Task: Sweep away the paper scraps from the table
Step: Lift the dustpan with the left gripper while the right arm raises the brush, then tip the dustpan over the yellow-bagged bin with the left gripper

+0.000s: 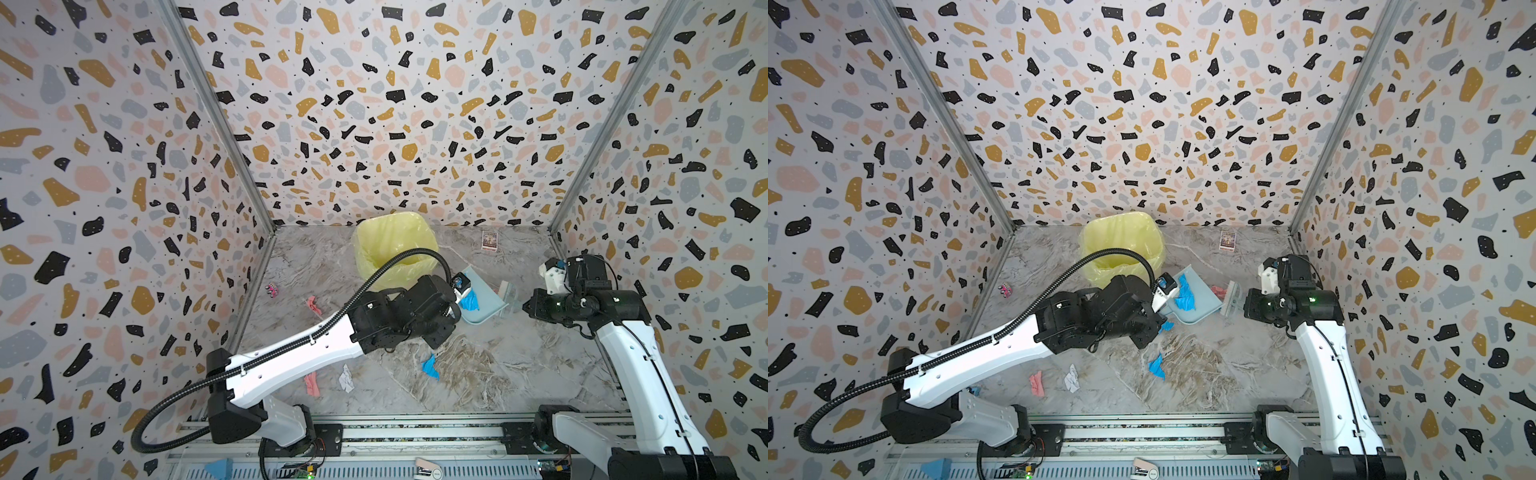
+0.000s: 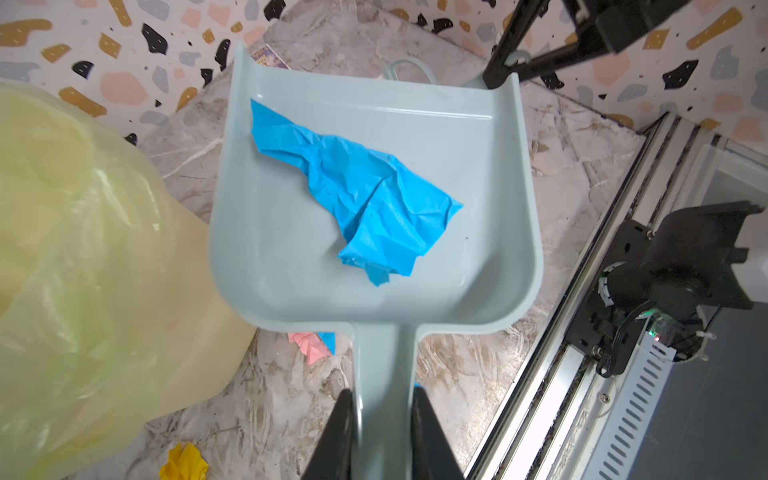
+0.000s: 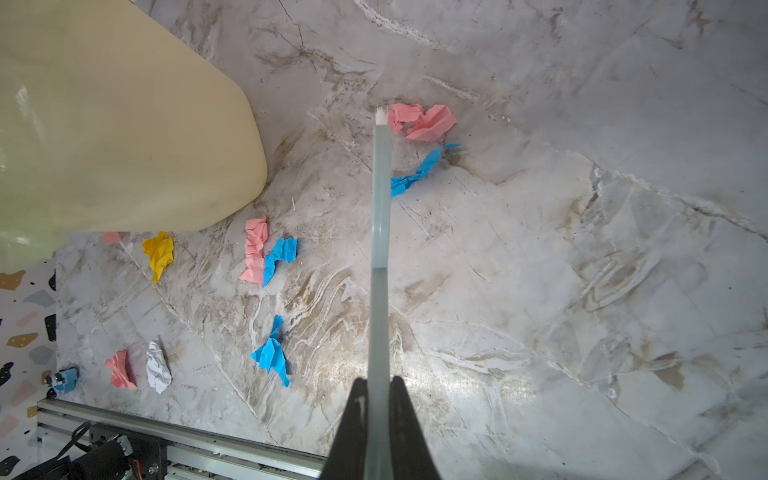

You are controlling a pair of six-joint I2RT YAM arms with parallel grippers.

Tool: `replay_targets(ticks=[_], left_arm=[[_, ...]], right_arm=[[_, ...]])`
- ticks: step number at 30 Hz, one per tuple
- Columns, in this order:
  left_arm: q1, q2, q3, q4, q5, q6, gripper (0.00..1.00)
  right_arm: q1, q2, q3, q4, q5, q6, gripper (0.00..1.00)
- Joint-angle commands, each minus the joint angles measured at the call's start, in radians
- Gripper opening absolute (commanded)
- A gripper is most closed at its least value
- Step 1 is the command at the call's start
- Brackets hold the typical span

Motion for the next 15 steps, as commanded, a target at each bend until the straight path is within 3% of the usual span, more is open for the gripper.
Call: replay_targets(ticks=[1, 10, 15], left_arm=[[0.023, 0.005, 0.083, -0.07, -0.032, -0.016, 0.0], [0.179, 0.008, 0.219, -0.202, -0.117, -0.008, 0.0], [0.31, -0.011, 0.229, -0.212, -0.156, -0.001, 0.0]], right_arm=[[-0.008, -0.013, 0.004, 0.016, -0.03, -0.01, 0.0], [-0.012, -0.022, -0.003, 0.025, -0.039, 0.0, 0.0], [-0.014, -0.029, -0.027, 0.044, -0.068, 0.012, 0.0]])
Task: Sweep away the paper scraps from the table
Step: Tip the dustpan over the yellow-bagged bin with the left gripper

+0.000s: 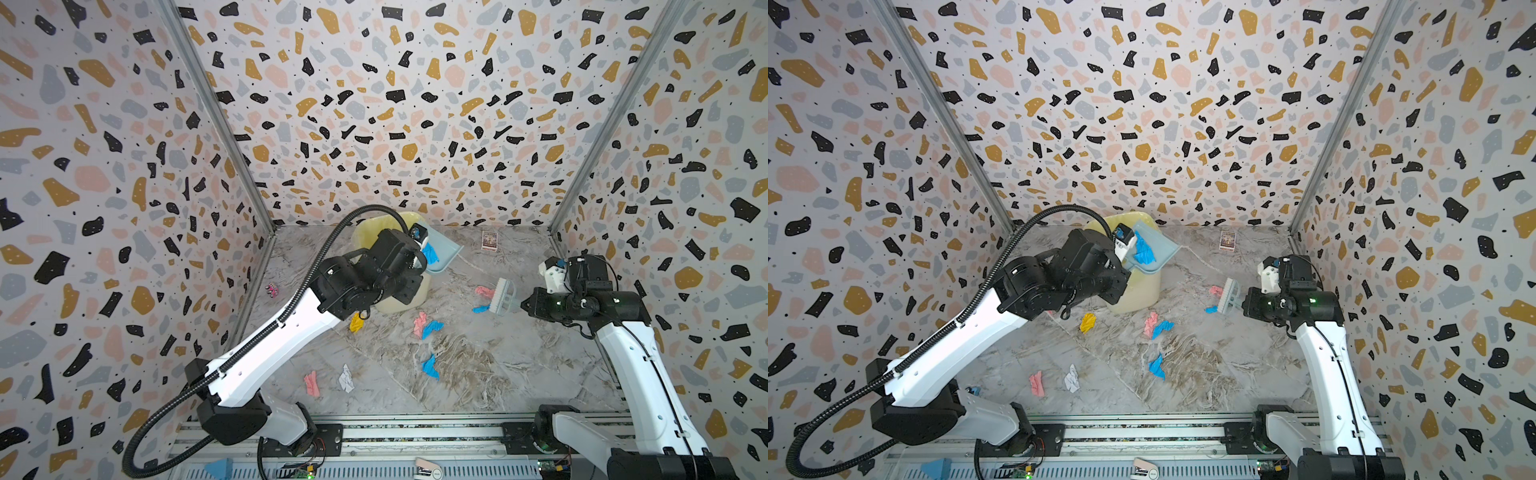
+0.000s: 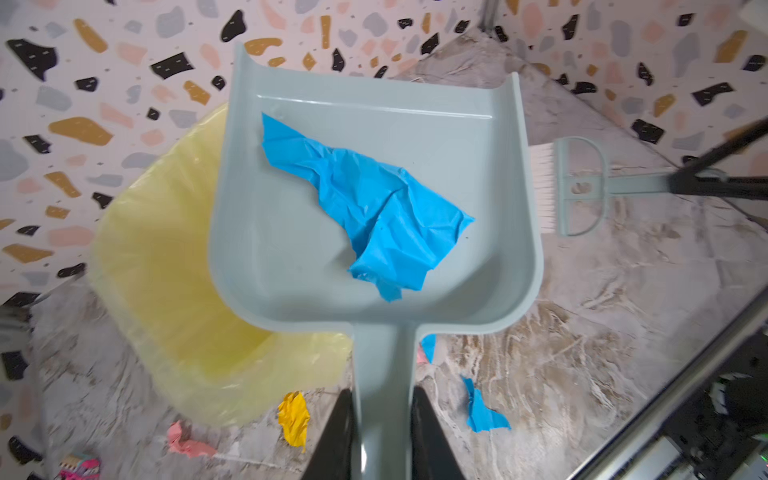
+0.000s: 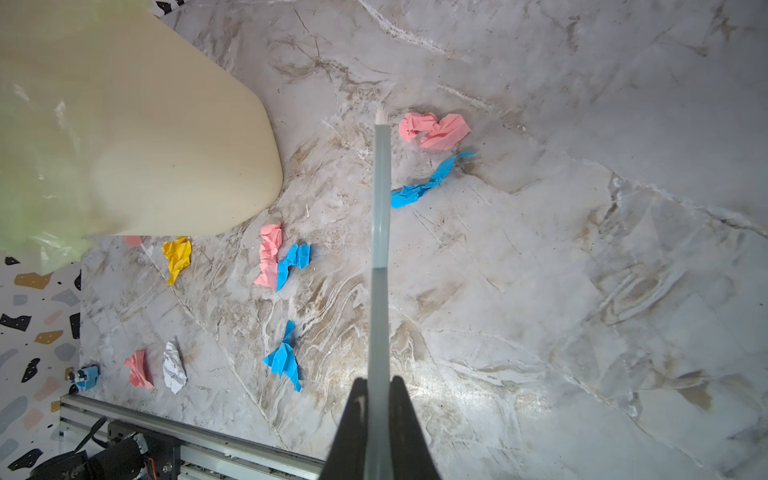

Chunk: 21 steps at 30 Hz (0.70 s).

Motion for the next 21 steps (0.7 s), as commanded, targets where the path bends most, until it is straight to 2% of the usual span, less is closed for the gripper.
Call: replay_targets(ticks=[1, 5, 9, 14, 21], left_arm=[[0.076, -0.021, 0.024, -0.026, -0.057, 0.01, 0.0], [0.172, -0.04, 0.004, -0.006, -0.079, 0.03, 0.0], [0.226, -0.014, 0.025, -0.025, -0.099, 0.08, 0.0], [0.251, 0.073, 0.135, -0.123, -0.16, 0.161, 0.0], [0.259, 0.132, 0.183, -0.134, -0.215, 0.256, 0.0]], right_arm=[[-0.006, -0.022, -0.01, 0.016, -0.026, 0.009, 0.0], [-0.006, -0.016, -0.009, 0.019, -0.029, 0.006, 0.0], [-0.006, -0.006, -0.004, 0.019, -0.032, -0.004, 0.0], [-0.004, -0.001, -0.005, 0.023, -0.036, -0.009, 0.0], [0.0, 0.005, -0.003, 0.025, -0.041, -0.014, 0.0]])
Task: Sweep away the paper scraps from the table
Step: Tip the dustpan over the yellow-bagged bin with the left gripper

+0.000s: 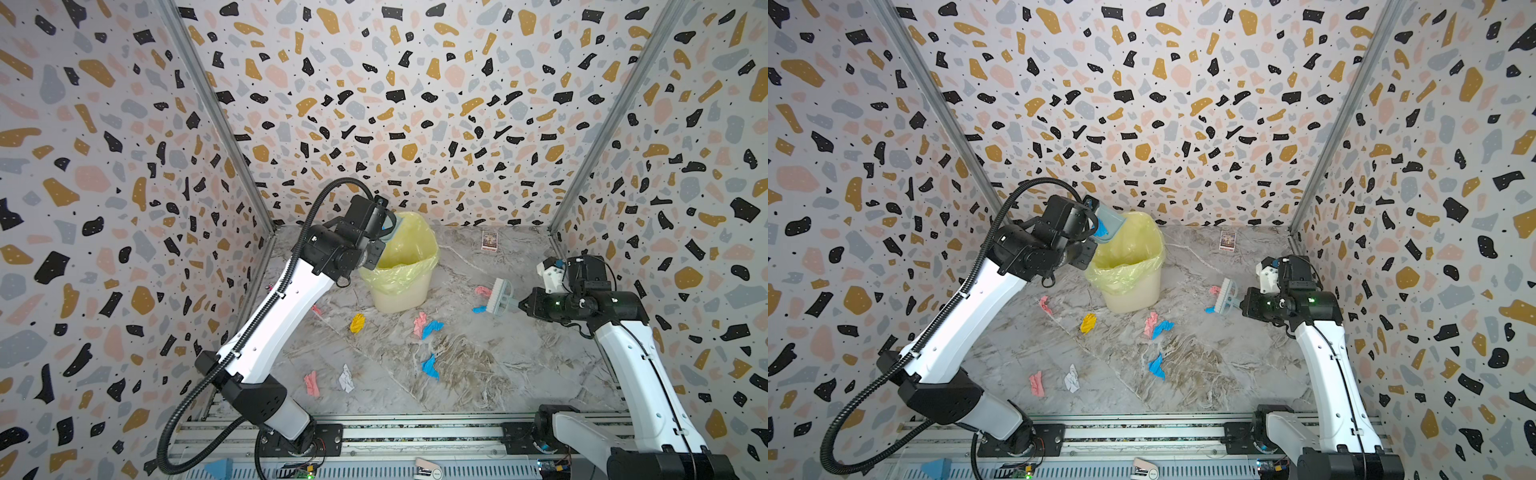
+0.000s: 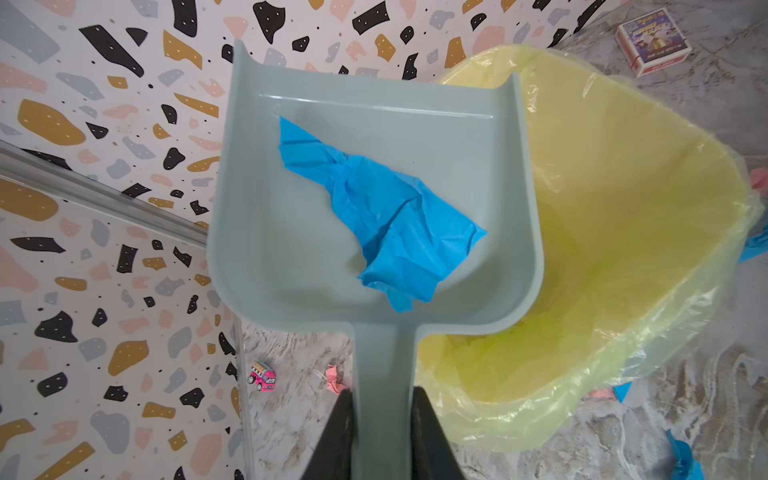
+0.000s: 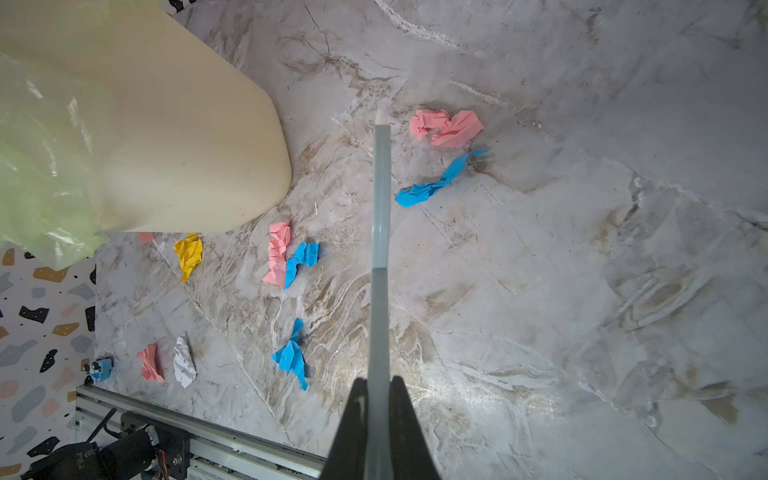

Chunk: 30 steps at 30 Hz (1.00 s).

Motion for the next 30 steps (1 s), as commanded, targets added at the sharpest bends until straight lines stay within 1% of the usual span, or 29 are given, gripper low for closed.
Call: replay_targets(ticks=[1, 7, 12, 17, 21, 25, 28, 30], left_arm=[[0.006, 0.018, 0.021, -0.026, -0.041, 0.084, 0.0], [-0.001, 0.068, 0.032, -0.042, -0.1, 0.141, 0.0], [-0.029, 0.106, 0.035, -0.049, -0.199, 0.186, 0.0], [-0.077, 0.146, 0.034, -0.046, -0.294, 0.231, 0.0], [-0.128, 0.17, 0.021, -0.023, -0.401, 0.287, 0.0], [-0.176, 0.191, -0.021, 0.022, -0.554, 0.365, 0.0], [-0.188, 0.2, -0.045, 0.039, -0.609, 0.396, 0.0], [-0.195, 0.203, -0.058, 0.041, -0.627, 0.405, 0.0]], right_arm=[[0.004, 0.001, 0.009, 0.005, -0.011, -0.014, 0.0], [0.021, 0.014, 0.014, 0.003, -0.007, -0.02, 0.0], [0.031, 0.029, 0.016, 0.011, -0.009, -0.02, 0.0], [0.034, 0.038, 0.018, 0.012, -0.01, -0.02, 0.0], [0.035, 0.04, 0.016, 0.01, -0.011, -0.02, 0.0], [0.036, 0.04, 0.013, 0.011, -0.014, -0.019, 0.0], [0.038, 0.039, 0.013, 0.013, -0.016, -0.02, 0.0], [0.038, 0.039, 0.014, 0.013, -0.016, -0.018, 0.0]])
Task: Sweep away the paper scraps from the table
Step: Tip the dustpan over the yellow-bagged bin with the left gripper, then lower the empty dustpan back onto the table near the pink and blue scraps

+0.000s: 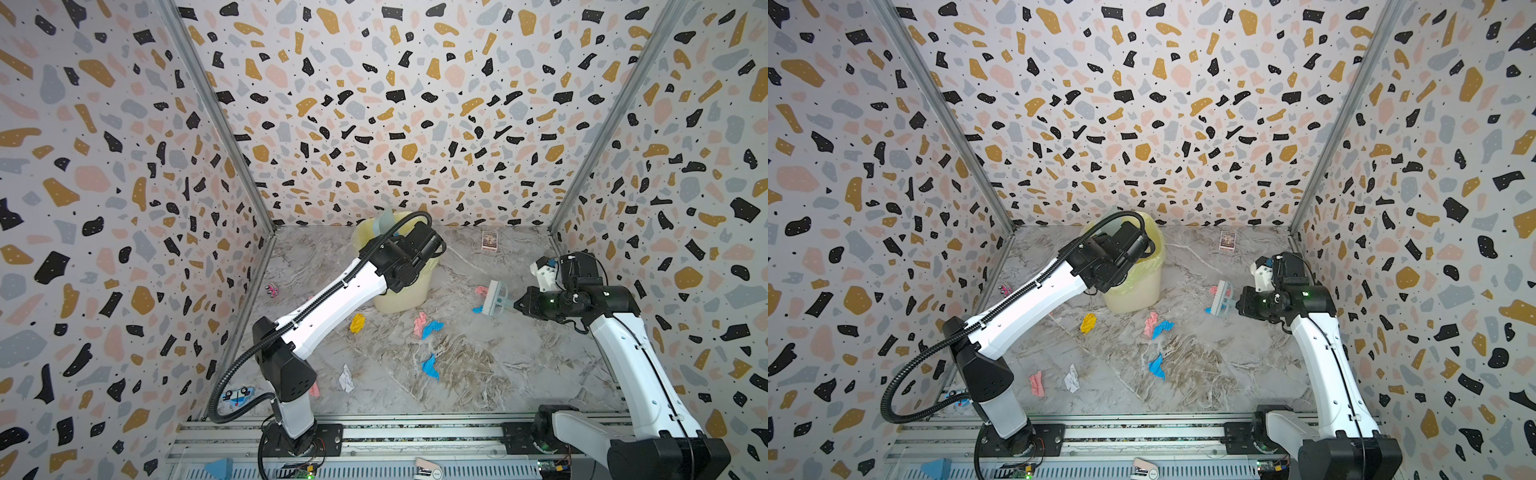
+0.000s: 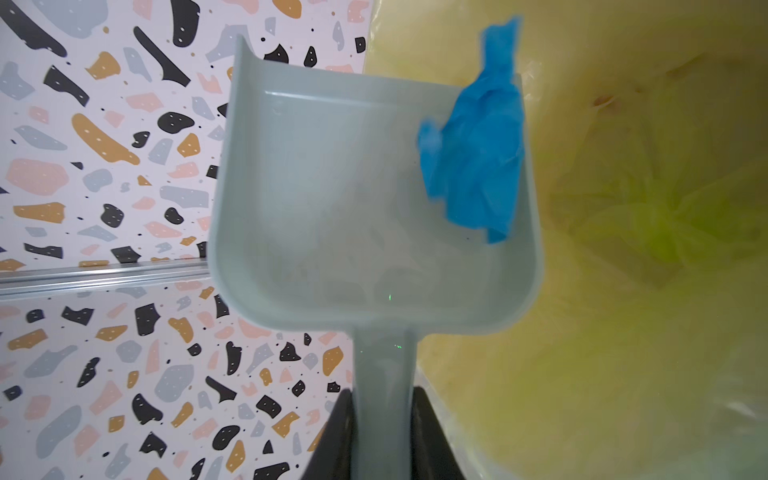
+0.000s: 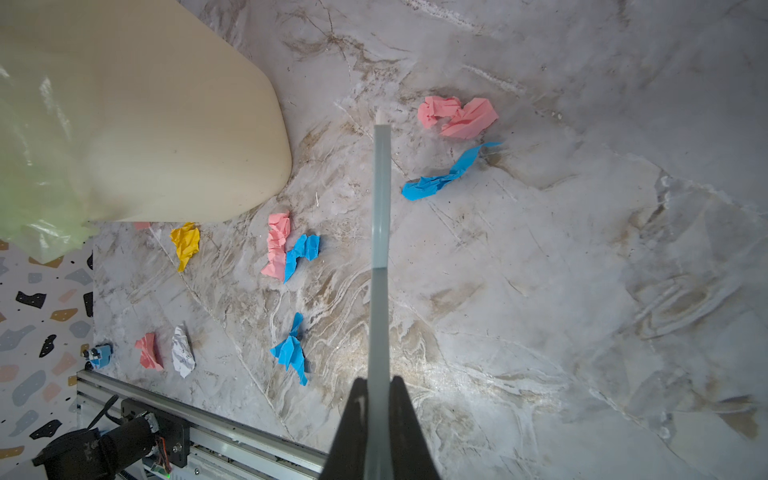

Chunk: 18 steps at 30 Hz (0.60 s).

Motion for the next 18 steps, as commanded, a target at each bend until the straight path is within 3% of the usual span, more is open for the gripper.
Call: replay_targets(ticks=[1, 11, 18], left_arm=[[-0.006, 0.0, -0.025, 0.035, -0.111, 0.052, 0.0], [-0.014, -0.024, -0.016, 0.045, -0.135, 0.039, 0.0], [-0.031, -0.039, 0.125, 0.032, -0.01, -0.051, 0.0]], right_arm=[[0.005, -0.009, 0.011, 0.002, -0.01, -0.012, 0.0], [0.007, -0.016, -0.007, 0.013, -0.019, -0.006, 0.0], [0.008, -0.019, -0.015, 0.024, 0.0, -0.001, 0.0]])
